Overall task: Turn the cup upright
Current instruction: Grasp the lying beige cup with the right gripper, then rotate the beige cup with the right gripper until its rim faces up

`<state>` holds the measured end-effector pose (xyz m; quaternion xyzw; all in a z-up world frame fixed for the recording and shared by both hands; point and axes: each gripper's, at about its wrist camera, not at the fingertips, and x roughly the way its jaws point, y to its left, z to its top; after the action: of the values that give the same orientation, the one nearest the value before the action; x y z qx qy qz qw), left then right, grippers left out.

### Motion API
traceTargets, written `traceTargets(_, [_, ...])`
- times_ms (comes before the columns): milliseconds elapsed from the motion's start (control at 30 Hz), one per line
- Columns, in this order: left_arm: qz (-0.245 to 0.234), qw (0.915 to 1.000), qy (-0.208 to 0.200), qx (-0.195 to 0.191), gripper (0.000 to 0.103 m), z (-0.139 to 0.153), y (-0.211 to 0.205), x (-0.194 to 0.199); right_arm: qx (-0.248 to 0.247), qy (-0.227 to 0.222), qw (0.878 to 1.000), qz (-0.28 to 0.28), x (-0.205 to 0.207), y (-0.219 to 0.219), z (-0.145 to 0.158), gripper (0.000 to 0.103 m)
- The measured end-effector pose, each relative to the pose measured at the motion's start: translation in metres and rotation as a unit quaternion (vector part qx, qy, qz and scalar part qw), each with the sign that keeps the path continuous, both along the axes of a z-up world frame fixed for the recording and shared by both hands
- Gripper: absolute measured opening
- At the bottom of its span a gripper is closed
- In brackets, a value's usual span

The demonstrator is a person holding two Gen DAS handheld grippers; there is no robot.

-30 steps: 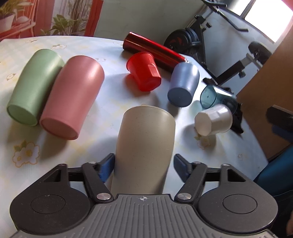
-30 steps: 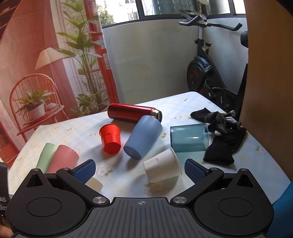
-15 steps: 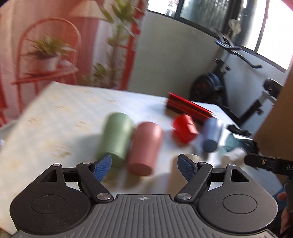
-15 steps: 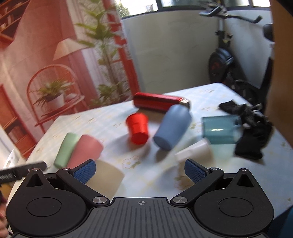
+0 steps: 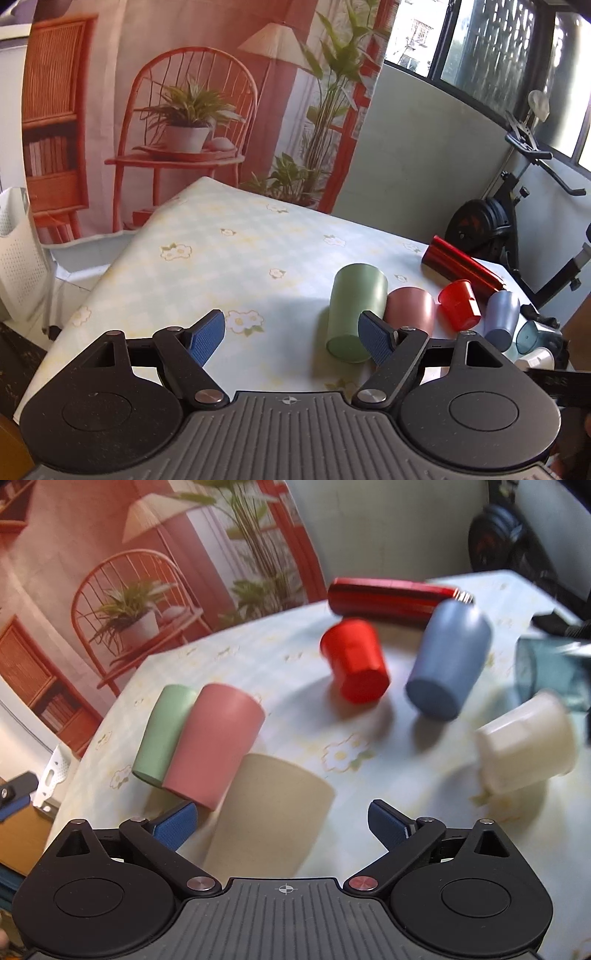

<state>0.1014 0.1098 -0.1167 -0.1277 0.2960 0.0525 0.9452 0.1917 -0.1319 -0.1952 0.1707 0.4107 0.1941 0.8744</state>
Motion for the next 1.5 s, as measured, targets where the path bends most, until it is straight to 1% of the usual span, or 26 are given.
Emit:
traceTargets(33, [-0.002, 1.0000, 0.001, 0.000, 0.081, -0.002, 0.000, 0.001, 0.000, 0.009, 1.000, 0.000, 0.004, 0.002, -0.002, 0.088])
traceTargets(133, [-0.011, 0.9999, 0.005, -0.010, 0.081, -0.009, 0.001, -0.001, 0.001, 0.035, 0.999, -0.006, 0.013, 0.007, -0.008, 0.088])
traceTargets(200, [-0.017, 0.9996, 0.006, -0.020, 0.081, -0.013, 0.000, 0.000, 0.003, 0.049, 0.999, -0.009, 0.018, 0.008, -0.011, 0.085])
traceTargets(267, [-0.024, 0.9995, 0.006, -0.022, 0.081, -0.018, -0.001, -0.005, 0.007, 0.059, 0.998, -0.013, 0.021, 0.009, -0.013, 0.079])
traceTargets(433, [-0.029, 0.9994, 0.008, -0.018, 0.081, -0.023, 0.000, -0.005, 0.028, 0.074, 0.997, -0.014, 0.022, 0.007, -0.017, 0.070])
traceTargets(567, [-0.020, 0.9994, 0.007, -0.028, 0.081, -0.023, 0.005, -0.007, 0.024, 0.067, 0.997, -0.015, 0.019, 0.008, -0.017, 0.069])
traceTargets(733, [-0.017, 0.9993, 0.006, -0.032, 0.081, -0.022, 0.003, -0.009, 0.028, 0.047, 0.998, -0.013, 0.007, 0.006, -0.014, 0.069])
traceTargets(900, [-0.022, 0.9992, 0.004, -0.032, 0.081, -0.020, -0.002, -0.010, 0.019, 0.007, 1.000, -0.012, -0.015, 0.005, -0.005, 0.069])
traceTargets(1067, [-0.028, 0.9990, -0.003, -0.034, 0.081, -0.018, -0.007, -0.013, -0.020, -0.048, 0.999, 0.003, -0.036, 0.011, 0.007, 0.068])
traceTargets(1233, [-0.030, 0.9989, -0.002, -0.035, 0.081, -0.018, -0.009, -0.015, -0.047, -0.088, 0.995, 0.012, -0.046, 0.019, 0.019, 0.067])
traceTargets(1367, [-0.029, 0.9989, -0.005, -0.035, 0.081, -0.017, -0.008, -0.016, -0.074, -0.114, 0.991, 0.006, -0.052, 0.021, 0.024, 0.066])
traceTargets(1500, [-0.027, 0.9990, -0.006, -0.036, 0.081, -0.018, -0.008, -0.016, -0.113, -0.145, 0.983, -0.008, -0.058, 0.018, 0.028, 0.066])
